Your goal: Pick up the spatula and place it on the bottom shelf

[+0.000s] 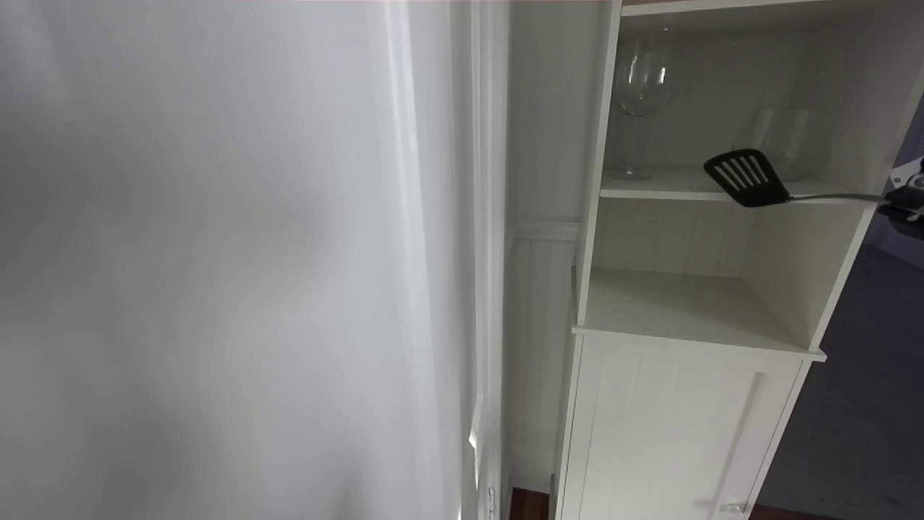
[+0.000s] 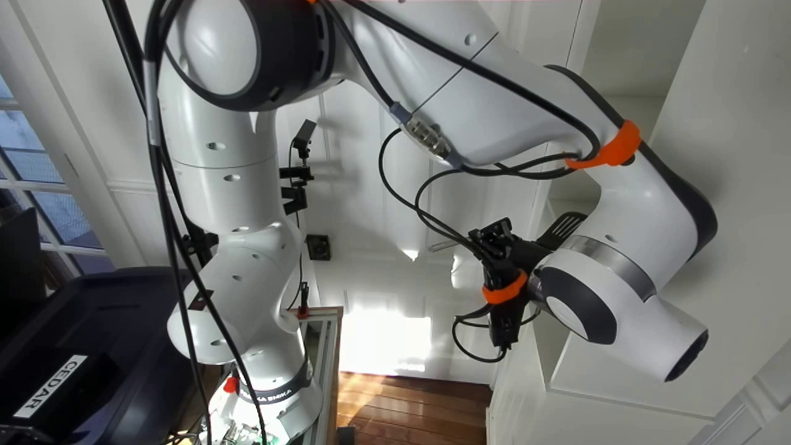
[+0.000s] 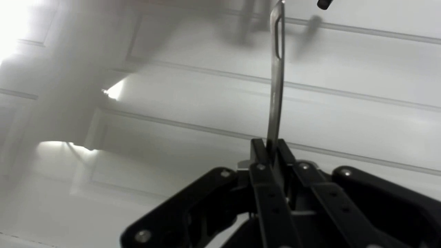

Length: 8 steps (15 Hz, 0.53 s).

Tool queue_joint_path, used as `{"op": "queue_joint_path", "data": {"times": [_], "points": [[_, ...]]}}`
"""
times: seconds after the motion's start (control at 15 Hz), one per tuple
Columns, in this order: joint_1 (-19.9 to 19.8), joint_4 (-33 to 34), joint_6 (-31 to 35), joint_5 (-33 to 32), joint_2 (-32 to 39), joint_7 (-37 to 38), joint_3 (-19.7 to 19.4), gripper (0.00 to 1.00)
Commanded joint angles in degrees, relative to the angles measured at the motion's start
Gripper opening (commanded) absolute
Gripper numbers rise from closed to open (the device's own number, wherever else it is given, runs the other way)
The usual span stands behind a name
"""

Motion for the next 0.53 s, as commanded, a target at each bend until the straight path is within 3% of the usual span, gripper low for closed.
{"op": "queue_joint_path", "data": {"times": [0.0,0.47], "points": [[-0.17,1.06,-0.21,-2.06,0.62,3.46,0.11,0.03],[-0.2,1.51,-0.65,-5.83,1.11,10.13,0.11,0.03]]}}
